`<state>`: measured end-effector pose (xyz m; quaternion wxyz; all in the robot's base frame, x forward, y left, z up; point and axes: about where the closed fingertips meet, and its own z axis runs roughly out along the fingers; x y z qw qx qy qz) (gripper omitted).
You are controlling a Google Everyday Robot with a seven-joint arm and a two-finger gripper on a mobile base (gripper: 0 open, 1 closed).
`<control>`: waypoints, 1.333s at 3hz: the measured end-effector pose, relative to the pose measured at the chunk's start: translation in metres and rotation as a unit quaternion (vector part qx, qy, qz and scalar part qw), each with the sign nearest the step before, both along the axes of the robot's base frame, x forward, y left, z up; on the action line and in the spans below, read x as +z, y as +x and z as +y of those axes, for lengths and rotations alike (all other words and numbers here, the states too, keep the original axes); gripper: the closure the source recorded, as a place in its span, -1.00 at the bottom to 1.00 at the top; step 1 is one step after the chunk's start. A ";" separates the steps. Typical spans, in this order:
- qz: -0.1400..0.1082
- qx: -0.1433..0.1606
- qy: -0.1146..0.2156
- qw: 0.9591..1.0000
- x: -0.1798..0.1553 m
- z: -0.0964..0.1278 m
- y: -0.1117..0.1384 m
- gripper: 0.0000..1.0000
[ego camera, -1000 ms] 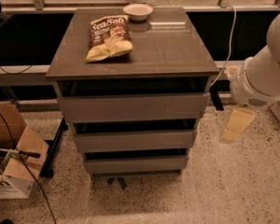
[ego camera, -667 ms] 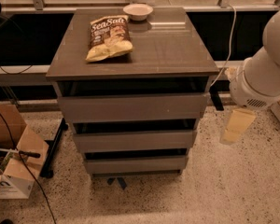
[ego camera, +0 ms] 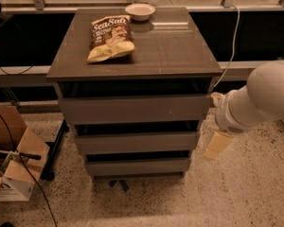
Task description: Open bottom drawer
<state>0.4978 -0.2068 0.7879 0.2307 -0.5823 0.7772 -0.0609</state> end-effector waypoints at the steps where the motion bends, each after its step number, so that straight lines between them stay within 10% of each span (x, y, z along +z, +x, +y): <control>1: -0.026 0.004 0.041 0.999 -0.045 0.024 0.030 -1.00; 4: 0.022 -0.029 0.145 0.989 -0.186 0.049 0.069 -1.00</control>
Offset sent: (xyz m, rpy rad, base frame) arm 0.0779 0.0585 -0.1726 0.3129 -0.0538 0.0062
